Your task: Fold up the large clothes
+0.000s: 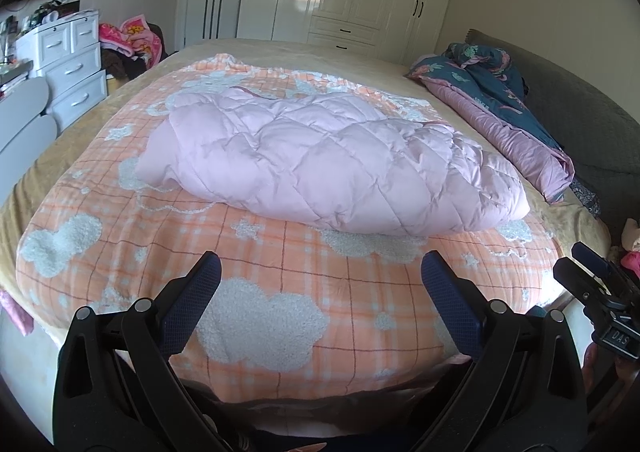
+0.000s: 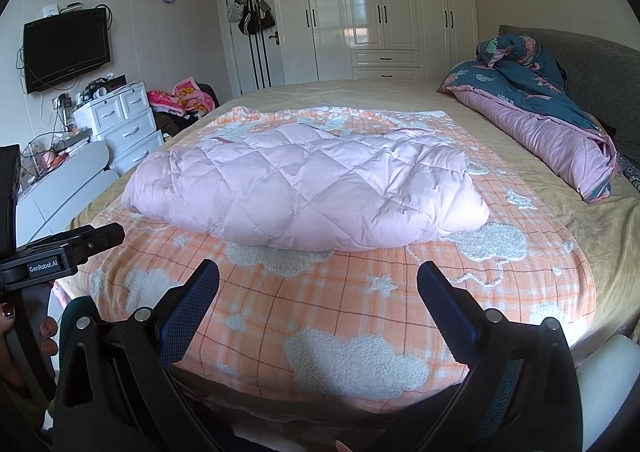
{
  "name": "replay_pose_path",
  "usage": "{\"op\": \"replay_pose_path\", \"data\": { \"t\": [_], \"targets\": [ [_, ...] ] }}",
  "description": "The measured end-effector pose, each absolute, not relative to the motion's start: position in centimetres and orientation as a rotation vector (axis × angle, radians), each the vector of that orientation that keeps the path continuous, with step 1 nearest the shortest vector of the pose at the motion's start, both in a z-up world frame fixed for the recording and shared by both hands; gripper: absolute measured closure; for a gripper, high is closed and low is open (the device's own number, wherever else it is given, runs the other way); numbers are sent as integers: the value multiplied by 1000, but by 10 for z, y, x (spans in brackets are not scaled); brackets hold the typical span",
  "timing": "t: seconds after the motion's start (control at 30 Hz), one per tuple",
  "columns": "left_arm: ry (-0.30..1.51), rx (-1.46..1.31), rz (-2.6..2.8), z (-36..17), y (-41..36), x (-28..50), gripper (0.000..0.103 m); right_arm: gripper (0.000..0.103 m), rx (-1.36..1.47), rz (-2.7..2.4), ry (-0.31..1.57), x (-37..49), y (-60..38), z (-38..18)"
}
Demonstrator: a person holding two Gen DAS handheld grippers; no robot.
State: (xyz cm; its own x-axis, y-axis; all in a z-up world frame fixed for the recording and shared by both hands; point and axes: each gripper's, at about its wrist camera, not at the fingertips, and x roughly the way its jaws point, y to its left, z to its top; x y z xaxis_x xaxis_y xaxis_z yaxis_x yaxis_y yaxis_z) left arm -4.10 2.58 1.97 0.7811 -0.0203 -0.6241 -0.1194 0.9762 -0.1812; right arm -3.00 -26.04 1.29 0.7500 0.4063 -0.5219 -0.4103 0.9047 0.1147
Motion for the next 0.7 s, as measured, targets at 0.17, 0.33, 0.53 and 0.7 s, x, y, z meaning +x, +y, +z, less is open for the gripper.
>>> {"op": "replay_pose_path", "data": {
  "t": [0.17,0.33,0.53,0.7],
  "targets": [
    [672,-215,55,19,27,-42,9,4,-8,445,569,-30,-260,13],
    [674,-213,56,19,26,-42,9,4,-8,446,569,-30,-259,13],
    [676,-215,59,19,28,-42,9,4,-11,447,572,-30,-259,13],
    [680,-216,57,17,30,-43,9,4,-15,448,581,-30,-258,10]
  ]
}}
